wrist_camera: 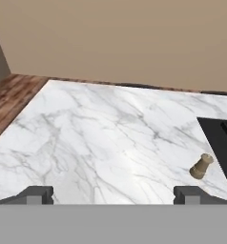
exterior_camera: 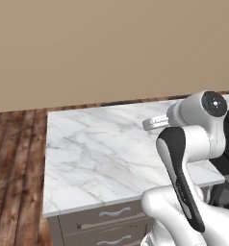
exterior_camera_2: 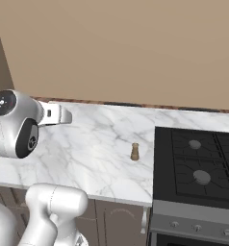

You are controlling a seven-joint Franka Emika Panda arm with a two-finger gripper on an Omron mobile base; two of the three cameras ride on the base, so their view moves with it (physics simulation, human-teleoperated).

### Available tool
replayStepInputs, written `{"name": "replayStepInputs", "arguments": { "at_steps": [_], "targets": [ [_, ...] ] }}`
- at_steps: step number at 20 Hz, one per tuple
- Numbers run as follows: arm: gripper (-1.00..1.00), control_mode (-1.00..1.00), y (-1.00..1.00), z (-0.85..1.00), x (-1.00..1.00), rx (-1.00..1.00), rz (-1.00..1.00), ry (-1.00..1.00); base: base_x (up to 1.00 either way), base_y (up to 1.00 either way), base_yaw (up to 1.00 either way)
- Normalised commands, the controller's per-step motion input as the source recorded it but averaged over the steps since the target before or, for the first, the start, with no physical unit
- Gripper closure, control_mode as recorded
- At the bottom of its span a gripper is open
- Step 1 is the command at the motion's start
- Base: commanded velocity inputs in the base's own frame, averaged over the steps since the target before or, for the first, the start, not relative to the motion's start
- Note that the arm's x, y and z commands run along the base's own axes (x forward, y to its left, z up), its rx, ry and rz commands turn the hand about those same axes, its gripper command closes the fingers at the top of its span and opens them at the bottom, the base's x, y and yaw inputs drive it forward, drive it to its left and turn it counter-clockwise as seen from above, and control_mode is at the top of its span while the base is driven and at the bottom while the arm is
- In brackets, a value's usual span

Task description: Take 2 condiments from the cabinet and move them on the counter near the stove.Make sure the condiments are lined up with each other, next to each other.

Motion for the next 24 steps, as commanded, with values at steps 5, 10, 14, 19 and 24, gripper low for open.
{"name": "replayStepInputs", "arguments": {
  "at_steps": [5, 10, 14, 19, 24],
  "targets": [
    [-1.00, 1.00, 0.00, 0.00, 0.00, 0.00, 0.00, 0.00, -0.01, -0.02, 0.00],
    [-1.00, 1.00, 0.00, 0.00, 0.00, 0.00, 0.00, 0.00, -0.62, -0.05, -0.21],
    [-1.00, 1.00, 0.00, 0.00, 0.00, 0.00, 0.00, 0.00, -0.86, -0.16, -0.68],
    [-1.00, 1.00, 0.00, 0.00, 0.00, 0.00, 0.00, 0.00, -0.36, -0.02, -0.74],
    [-1.00, 1.00, 0.00, 0.00, 0.00, 0.00, 0.00, 0.00, -0.02, 0.00, -0.97]
  ]
}}
